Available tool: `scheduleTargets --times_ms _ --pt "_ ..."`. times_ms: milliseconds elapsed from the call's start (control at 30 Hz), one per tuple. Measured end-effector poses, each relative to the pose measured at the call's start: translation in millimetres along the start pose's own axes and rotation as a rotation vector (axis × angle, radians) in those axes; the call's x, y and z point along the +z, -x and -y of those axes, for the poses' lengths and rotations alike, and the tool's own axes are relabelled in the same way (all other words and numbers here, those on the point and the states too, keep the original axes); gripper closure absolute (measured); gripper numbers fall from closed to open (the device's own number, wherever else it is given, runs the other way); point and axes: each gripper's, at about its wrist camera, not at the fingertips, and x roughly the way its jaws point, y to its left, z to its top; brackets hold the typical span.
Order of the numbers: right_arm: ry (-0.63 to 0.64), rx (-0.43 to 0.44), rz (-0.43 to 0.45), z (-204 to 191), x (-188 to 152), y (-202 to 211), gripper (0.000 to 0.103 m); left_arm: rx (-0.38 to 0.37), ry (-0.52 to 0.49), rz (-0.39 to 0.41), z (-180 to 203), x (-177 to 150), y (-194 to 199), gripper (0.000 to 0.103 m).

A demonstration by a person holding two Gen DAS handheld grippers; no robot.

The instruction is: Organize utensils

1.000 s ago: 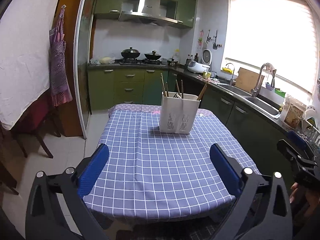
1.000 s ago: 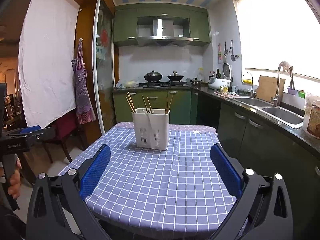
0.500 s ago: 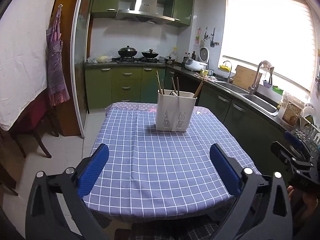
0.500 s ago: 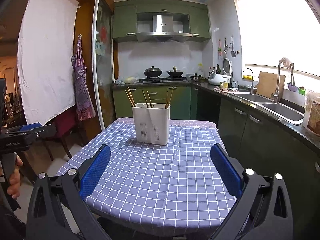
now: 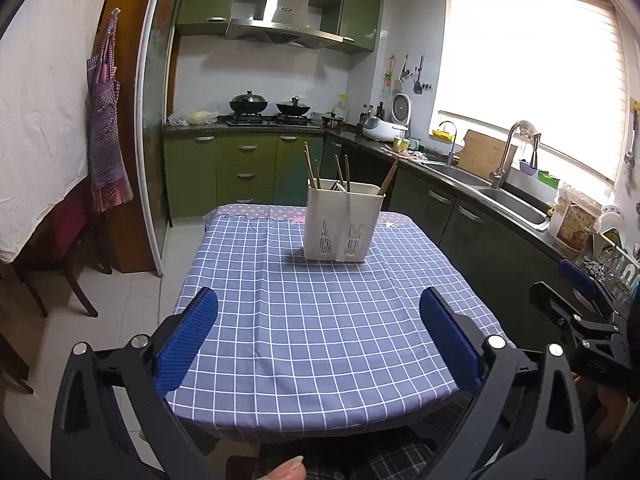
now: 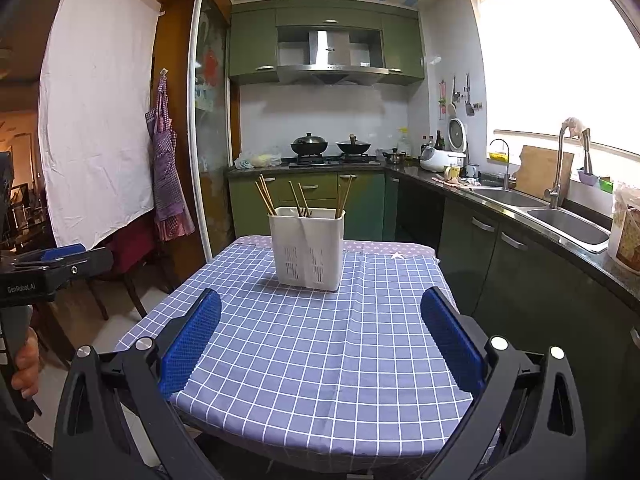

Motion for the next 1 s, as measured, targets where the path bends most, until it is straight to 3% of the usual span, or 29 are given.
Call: scheduleTargets --times_ms 1000 --pt "0.005 0.012 -0.009 0.6 -2.5 -8.4 0.005 0.017 -0.016 0.002 1.9 -4.0 0.8 0.007"
